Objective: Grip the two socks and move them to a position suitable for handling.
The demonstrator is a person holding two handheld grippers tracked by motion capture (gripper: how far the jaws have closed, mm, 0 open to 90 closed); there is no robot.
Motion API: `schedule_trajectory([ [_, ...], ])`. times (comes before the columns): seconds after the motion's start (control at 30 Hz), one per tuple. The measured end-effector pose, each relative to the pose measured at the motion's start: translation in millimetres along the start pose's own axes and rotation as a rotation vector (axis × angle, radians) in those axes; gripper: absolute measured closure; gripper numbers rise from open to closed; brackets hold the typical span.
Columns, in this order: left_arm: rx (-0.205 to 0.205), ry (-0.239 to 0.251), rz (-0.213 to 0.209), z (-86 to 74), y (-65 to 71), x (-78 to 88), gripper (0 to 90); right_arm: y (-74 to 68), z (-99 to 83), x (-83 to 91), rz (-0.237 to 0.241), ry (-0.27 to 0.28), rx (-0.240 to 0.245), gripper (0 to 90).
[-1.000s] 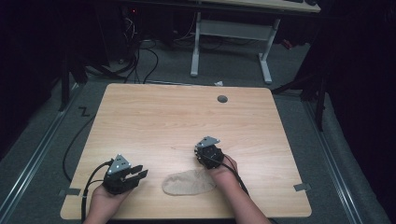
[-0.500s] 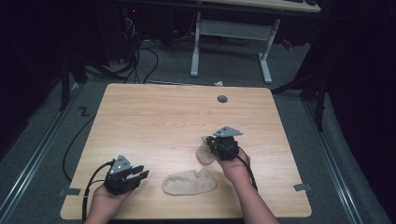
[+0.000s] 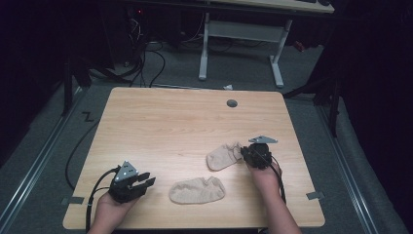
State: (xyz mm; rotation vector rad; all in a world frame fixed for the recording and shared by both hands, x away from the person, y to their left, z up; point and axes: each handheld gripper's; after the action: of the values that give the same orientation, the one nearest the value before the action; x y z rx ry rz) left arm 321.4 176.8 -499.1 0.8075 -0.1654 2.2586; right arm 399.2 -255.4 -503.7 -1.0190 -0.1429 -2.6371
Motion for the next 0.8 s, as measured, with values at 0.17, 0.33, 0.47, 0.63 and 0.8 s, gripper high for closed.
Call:
schedule_trajectory([
  [0.17,-0.005,-0.002,-0.002,3.3,3.7,-5.5,65.1,1.6,-18.2,4.1,-0.005,-0.021,0.005,80.9],
  [0.33,-0.037,-0.013,0.009,12.3,20.2,-20.9,62.4,-3.0,-30.8,11.4,0.032,-0.005,-0.005,78.6],
  [0.47,-0.041,-0.011,0.025,27.2,28.0,-37.6,59.8,-2.8,-30.5,16.8,0.043,0.023,-0.013,72.3],
  [0.63,-0.008,-0.004,0.016,45.8,31.6,-73.0,57.3,-1.9,-29.0,16.1,0.027,0.036,-0.005,65.7],
  [0.8,-0.005,-0.006,-0.029,65.0,35.2,-106.6,55.8,2.2,-28.6,16.3,0.007,0.040,-0.009,63.9],
])
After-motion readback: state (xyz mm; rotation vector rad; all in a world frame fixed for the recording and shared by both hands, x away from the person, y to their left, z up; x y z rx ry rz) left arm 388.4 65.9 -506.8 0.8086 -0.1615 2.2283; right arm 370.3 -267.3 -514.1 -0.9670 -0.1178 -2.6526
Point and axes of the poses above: each handheld gripper's, and its own axes: x roughly backward along the jaws, z roughly out of its top, y roughly to its right, and after that the axes turned 2 degrees about y, right-handed
